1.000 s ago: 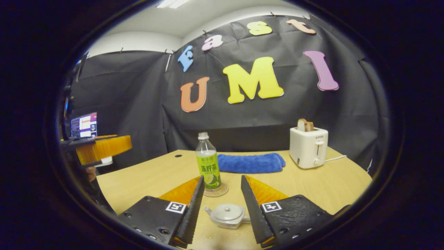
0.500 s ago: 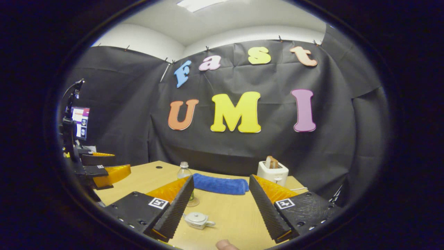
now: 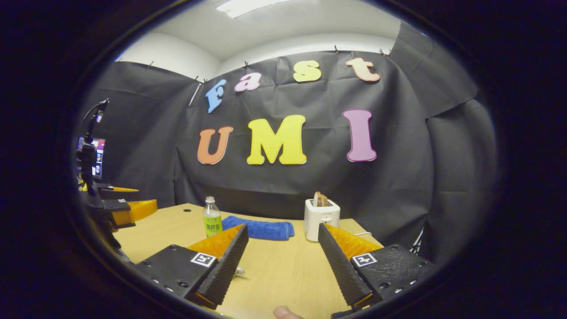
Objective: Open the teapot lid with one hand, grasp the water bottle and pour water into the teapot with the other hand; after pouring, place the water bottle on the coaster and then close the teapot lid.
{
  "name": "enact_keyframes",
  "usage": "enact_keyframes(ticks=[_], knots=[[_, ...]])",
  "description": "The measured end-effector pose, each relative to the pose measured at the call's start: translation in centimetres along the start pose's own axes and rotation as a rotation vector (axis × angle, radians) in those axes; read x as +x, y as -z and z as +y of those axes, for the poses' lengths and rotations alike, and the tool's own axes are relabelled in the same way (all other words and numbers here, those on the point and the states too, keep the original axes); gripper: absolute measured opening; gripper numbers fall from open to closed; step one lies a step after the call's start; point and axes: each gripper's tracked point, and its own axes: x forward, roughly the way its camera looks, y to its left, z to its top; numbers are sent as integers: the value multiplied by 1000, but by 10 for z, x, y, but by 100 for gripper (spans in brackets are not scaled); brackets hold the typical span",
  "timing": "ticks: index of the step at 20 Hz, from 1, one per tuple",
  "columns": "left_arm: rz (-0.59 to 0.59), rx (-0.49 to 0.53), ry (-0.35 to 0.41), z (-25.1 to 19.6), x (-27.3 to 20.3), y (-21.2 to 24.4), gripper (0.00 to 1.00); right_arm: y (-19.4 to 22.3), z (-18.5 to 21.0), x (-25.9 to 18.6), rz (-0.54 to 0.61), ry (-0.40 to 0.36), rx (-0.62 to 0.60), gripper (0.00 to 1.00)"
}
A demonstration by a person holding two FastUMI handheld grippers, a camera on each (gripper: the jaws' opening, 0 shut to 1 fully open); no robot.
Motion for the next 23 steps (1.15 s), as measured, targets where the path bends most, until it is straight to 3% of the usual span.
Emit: enact_keyframes(ticks=[13, 23], knots=[[18, 3, -61, 24, 8, 8, 100, 20, 6, 7, 46, -7, -38, 95], [12, -6, -48, 21, 8, 9, 99, 32, 7, 16, 72, 1, -32, 95]])
